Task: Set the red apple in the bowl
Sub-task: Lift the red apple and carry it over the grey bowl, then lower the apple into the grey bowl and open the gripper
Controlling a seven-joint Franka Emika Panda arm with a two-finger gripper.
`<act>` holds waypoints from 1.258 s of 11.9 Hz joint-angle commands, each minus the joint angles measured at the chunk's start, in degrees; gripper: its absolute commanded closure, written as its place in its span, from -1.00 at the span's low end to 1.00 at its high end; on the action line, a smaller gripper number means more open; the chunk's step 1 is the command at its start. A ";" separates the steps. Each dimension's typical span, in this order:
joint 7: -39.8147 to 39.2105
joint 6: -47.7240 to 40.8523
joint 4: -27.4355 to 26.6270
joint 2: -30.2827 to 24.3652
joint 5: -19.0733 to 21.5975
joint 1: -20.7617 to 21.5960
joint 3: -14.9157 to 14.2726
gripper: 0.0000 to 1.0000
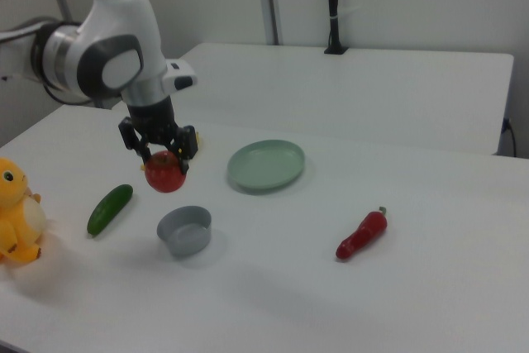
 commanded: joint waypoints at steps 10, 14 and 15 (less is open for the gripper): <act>1.34 29.22 -14.82 7.12 -0.11 2.54 -0.27 0.70; 1.51 26.32 -14.56 6.86 -0.11 2.36 -0.27 -0.75; 2.47 26.05 -14.38 6.68 -0.11 2.36 -0.27 -1.00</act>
